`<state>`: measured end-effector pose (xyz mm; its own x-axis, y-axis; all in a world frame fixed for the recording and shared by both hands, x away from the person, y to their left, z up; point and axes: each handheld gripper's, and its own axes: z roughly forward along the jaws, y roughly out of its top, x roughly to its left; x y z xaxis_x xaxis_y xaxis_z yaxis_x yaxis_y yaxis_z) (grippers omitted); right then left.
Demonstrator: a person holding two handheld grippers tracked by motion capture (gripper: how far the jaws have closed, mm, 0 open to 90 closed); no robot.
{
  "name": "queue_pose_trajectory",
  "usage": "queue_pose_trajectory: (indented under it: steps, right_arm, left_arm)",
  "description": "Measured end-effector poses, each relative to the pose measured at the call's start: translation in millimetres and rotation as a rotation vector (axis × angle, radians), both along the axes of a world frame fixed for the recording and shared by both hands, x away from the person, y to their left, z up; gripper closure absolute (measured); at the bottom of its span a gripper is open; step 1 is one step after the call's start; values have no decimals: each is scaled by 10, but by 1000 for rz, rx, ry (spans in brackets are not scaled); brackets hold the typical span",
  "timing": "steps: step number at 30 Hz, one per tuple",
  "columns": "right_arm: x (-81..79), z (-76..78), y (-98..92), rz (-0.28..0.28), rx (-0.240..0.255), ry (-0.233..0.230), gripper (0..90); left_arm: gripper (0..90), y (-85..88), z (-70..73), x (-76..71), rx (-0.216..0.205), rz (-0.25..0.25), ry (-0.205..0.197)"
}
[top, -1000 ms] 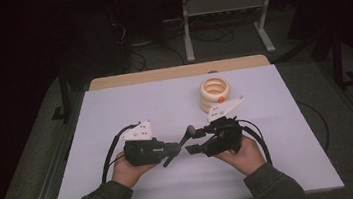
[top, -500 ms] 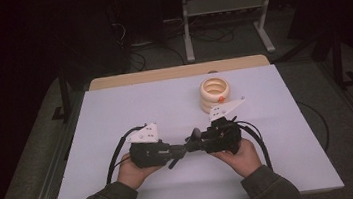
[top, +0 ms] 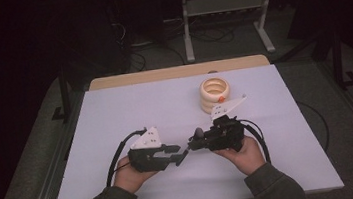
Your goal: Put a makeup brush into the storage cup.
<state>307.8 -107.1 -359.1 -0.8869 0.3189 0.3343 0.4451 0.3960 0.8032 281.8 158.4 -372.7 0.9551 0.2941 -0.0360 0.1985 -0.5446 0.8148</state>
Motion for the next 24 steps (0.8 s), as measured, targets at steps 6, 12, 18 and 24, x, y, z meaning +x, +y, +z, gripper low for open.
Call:
queue_pose_trajectory:
  steps: [6, 12, 18, 24]
  right_arm:
    - [10, 48, -89, -28, -42, -11, 764]
    - [39, 101, -155, -45, -67, -25, 764]
    - [66, 141, -225, -63, -86, -24, 764]
    - [97, 196, -299, -82, -75, -26, 765]
  left_arm:
    - [658, 79, -45, -53, 27, 34, -5]
    - [651, 169, -85, -97, 27, 56, -18]
    - [645, 258, -134, -138, 29, 75, -20]
    - [634, 326, -173, -136, 27, 93, -14]
